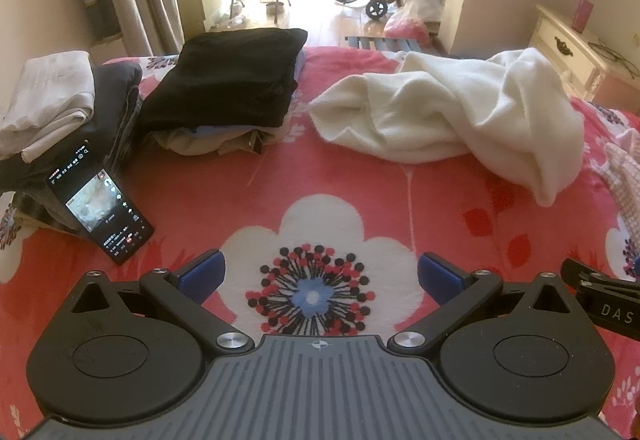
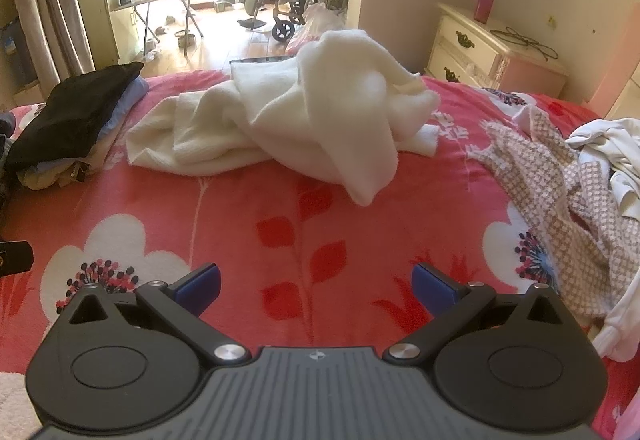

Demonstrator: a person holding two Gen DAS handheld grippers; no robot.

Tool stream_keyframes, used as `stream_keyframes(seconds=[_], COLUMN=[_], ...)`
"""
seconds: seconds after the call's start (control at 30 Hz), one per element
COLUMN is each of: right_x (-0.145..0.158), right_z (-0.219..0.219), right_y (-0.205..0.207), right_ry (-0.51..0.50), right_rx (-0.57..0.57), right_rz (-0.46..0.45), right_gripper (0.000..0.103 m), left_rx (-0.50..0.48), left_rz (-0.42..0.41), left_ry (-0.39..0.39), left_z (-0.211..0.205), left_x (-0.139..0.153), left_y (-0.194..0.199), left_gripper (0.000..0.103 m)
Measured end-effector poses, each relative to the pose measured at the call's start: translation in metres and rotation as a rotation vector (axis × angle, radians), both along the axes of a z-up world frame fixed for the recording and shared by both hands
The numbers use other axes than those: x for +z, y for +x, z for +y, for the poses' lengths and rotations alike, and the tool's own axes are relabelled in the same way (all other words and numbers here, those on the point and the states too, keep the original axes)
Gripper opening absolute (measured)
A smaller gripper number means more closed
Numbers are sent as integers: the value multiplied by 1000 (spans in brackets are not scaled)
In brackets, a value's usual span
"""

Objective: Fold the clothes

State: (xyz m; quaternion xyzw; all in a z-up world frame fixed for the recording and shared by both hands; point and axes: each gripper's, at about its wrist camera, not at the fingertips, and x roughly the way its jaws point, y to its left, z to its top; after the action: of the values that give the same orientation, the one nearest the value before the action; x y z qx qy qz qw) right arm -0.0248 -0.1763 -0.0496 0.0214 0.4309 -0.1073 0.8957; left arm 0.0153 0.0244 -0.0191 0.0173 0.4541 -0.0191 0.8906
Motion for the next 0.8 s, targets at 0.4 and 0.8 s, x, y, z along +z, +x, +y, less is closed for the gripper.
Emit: stream_keyframes(seconds=[0.4,0.8], right_x=[-4,-7], right_z=[0,2], right_y=[2,5], right_ry=[-5,-6], right_rx=[-1,-3], right_rz=[6,10], right_gripper=[103,103], left_rx=[-3,-5], left_rz=[9,15], left_ry=[-7,-7], left_z=[0,0], left_x=[-4,-8], left_y=[3,5], left_gripper=[103,103])
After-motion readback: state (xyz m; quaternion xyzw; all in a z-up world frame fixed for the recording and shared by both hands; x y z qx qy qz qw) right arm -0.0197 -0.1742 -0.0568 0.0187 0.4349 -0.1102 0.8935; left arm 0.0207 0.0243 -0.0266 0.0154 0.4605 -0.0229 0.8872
